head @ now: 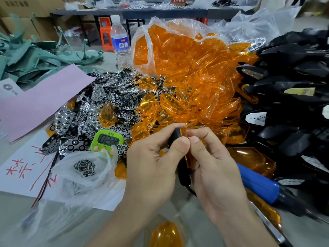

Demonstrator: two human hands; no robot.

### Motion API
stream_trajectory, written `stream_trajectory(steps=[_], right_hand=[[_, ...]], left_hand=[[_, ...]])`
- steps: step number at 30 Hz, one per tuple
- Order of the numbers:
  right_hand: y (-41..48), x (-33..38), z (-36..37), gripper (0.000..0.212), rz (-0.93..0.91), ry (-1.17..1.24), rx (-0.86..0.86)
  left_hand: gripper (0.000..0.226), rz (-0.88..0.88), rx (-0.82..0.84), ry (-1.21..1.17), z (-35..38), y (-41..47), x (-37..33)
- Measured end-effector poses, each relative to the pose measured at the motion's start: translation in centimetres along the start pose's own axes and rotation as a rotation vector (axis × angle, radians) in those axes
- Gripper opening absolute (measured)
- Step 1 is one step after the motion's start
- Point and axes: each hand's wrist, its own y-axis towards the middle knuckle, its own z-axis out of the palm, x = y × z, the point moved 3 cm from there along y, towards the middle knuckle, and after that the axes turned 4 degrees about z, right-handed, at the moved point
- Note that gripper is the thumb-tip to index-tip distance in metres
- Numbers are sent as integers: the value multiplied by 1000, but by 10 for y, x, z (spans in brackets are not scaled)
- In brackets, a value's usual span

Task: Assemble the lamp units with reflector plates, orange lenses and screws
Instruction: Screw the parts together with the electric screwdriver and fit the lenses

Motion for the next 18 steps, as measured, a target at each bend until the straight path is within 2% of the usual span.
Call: stream_trajectory(steps=[3, 4, 6, 8, 10, 13, 16, 18], right_hand=[[0, 7, 6, 37, -76, -112, 82], [-1, 7, 8, 45, -99, -189, 108], [-6, 4, 12, 59, -158, -415, 55], [-11, 3, 13, 57, -151, -553, -38], [-14, 4, 11, 50, -158, -553, -48], [-13, 12, 5, 42, -194, -467, -48], [-12, 16, 5, 41, -206, -353, -65], [-12, 18, 5, 39, -198, -278, -65]], left_hand=[[17, -64, -80, 12, -6, 7, 8], [14, -133, -148, -22, -9, 10, 12], [8, -352, -278, -182, -13, 14, 20], [6, -507, -318, -286, -14, 15, 25], [11, -542, -312, -343, -13, 15, 25], [31, -550, -143, -436, -16, 18, 24], [32, -575, 146, -636, -18, 23, 22], [34, -561, 206, -678, -19, 25, 23]])
